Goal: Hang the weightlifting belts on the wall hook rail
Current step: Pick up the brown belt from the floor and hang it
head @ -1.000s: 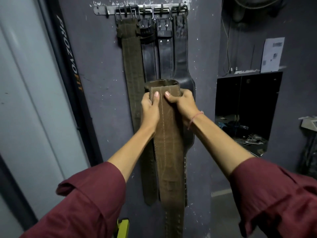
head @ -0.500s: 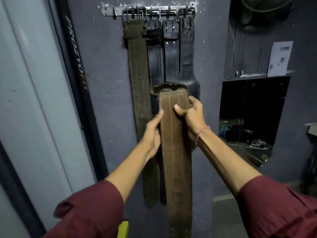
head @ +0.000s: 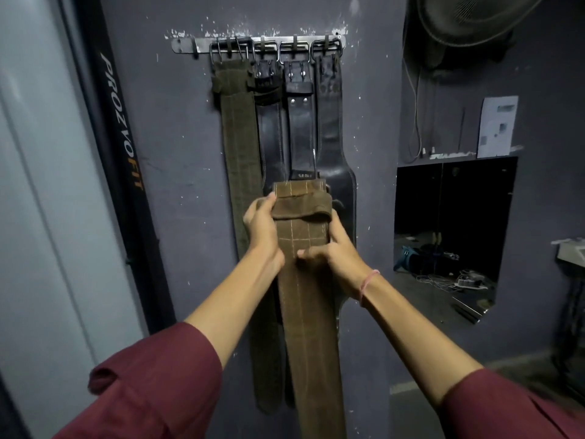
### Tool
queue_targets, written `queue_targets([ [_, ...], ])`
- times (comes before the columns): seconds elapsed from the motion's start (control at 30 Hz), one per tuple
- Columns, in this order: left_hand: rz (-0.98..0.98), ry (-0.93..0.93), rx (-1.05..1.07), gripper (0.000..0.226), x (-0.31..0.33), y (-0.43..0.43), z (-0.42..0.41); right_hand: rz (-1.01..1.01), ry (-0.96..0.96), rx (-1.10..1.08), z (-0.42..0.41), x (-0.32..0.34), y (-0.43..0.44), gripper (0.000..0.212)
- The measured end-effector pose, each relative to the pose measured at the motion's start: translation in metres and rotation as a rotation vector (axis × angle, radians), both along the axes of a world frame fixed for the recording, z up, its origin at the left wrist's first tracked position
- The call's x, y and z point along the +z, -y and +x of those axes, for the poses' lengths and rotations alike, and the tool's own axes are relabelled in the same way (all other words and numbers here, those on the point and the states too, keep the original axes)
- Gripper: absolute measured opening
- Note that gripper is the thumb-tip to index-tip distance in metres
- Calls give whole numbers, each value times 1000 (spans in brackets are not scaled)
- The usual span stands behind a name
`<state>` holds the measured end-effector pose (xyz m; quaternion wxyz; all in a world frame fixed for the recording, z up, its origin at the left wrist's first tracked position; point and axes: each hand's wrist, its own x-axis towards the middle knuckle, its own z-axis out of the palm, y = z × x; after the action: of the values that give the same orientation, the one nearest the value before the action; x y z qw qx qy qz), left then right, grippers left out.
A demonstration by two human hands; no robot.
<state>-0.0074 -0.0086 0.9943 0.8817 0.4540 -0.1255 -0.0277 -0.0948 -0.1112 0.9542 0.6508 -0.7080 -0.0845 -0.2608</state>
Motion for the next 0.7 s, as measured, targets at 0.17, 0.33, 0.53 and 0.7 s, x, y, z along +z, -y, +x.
queue_targets([
  [0.17,-24,112,-88,9,-4,5,-3,225,17,55,7,12,6,51],
  [0.33,22,182,-186,13,-4,12,-9,282,46,-244,24,28,19,59],
  [0.53,177,209,-24,25,9,17,9,135,2,-295,43,33,35,40],
  [0.7,192,351,260,24,8,22,30,90,1,-240,65,51,29,35],
])
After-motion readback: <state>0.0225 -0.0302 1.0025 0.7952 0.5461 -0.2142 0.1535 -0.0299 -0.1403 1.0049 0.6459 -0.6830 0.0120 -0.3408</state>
